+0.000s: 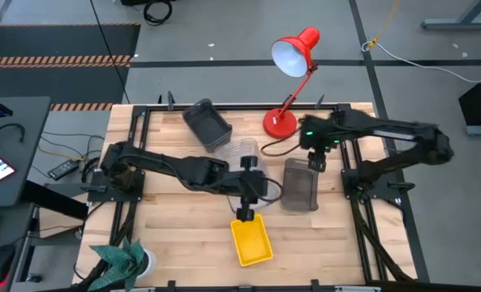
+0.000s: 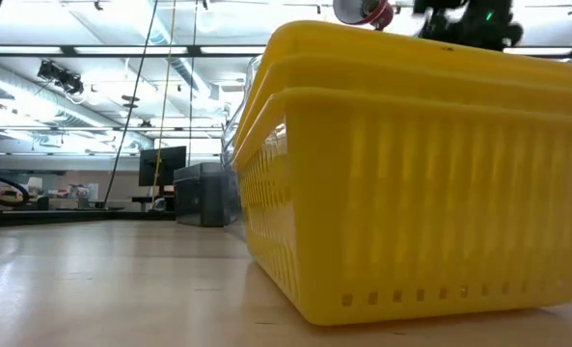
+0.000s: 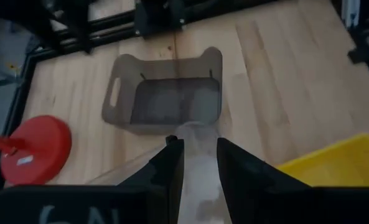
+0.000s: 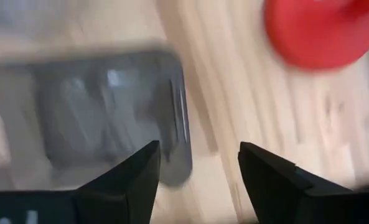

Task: Stack baskets by color
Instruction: Adjust the stacked transparent bin

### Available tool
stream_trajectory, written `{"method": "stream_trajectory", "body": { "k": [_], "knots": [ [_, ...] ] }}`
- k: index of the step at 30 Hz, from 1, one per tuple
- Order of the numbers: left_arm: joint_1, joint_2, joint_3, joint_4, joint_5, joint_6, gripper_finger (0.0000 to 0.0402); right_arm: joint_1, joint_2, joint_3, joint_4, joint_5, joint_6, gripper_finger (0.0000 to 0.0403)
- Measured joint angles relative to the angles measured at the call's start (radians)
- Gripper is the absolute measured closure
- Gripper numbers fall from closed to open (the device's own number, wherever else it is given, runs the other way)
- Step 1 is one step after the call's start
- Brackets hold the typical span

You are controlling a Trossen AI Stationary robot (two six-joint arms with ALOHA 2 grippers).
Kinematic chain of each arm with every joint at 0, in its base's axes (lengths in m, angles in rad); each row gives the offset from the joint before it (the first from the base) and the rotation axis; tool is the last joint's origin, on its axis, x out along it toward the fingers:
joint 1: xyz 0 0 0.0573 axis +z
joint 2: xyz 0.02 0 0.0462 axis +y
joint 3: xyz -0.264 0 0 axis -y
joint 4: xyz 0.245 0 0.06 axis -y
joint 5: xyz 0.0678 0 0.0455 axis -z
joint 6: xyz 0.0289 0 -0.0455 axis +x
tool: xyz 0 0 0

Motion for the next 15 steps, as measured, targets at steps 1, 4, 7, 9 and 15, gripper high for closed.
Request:
{"method": "stream_trajectory", "body": {
  "k": [1,4,7,9,15],
  "knots": [
    [0.000,0.017,0.000,0.019,0.000,0.015,0.0298,0.007,-0.049,-0.009,0.033,0.015,0.023,0.0179],
    [0.000,0.069,-0.001,0.083,0.001,0.038,0.0298,0.035,-0.183,-0.040,0.099,0.075,0.105,0.0179],
    [0.003,0.115,-0.002,0.172,0.002,0.048,0.0298,0.069,-0.294,-0.060,0.138,0.107,0.178,0.0181],
    [0.009,0.138,-0.002,0.234,0.011,0.048,0.0297,0.100,-0.355,-0.069,0.167,0.119,0.227,0.0181],
    [0.045,0.187,0.031,0.332,0.124,-0.005,0.0295,0.204,-0.481,-0.110,0.294,0.128,0.273,0.0181]
  ]
}}
